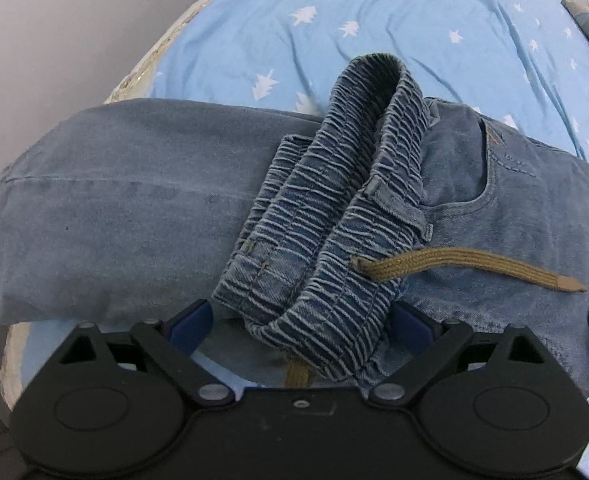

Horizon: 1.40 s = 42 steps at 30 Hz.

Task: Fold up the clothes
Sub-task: 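Grasp the folded jeans edge with the right gripper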

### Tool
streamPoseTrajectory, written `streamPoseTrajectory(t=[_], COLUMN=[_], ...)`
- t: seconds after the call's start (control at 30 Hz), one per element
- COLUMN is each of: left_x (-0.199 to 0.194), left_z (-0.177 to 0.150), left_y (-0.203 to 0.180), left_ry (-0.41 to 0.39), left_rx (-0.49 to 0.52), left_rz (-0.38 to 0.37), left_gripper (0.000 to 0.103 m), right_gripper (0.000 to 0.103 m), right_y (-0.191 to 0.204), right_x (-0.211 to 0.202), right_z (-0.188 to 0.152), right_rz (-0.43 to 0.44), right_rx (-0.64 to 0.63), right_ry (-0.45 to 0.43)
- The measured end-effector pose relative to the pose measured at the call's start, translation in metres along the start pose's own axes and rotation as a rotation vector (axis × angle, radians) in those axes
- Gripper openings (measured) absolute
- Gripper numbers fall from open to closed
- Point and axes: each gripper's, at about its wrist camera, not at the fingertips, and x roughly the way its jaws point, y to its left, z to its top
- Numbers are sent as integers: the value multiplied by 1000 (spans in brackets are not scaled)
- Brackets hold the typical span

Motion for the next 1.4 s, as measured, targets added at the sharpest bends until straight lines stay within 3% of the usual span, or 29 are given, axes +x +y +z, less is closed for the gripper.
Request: streamPoseTrajectory(t=[0.17, 0.27, 0.3, 0.43, 0.9, 1.1, 1.2, 1.4], left_x=[-7, -18, -22, -34, -67, -51, -29, -18], left_z=[4, 3, 2, -2, -4, 1, 1, -9], left_y=[-1, -1, 0, 1, 4, -1, -12, -28], left_ry=[-18, -50, -62, -121, -195, -147, -75, -40], left_rx=[12, 1, -8, -22, -26, -46, -12, 60], left_rz=[10, 1, -5, 12, 43, 30, 34, -2], left_gripper=[95, 95, 95, 95, 95, 95, 95, 95], right_gripper=[83, 57, 38, 25, 13, 9, 5, 5], right_y=[3, 19, 24, 32, 38, 32, 30, 12], right_x=[12, 10, 9, 4, -54, -75, -85, -62], right_z=[4, 1, -1, -7, -25, -31, -34, -37], right_rz=[34, 25, 19, -3, 43, 39, 37, -35], right_rx=[58, 10, -8, -7, 58, 54, 50, 39], right_ry=[16, 0, -7, -51, -252, -304, -326, -245])
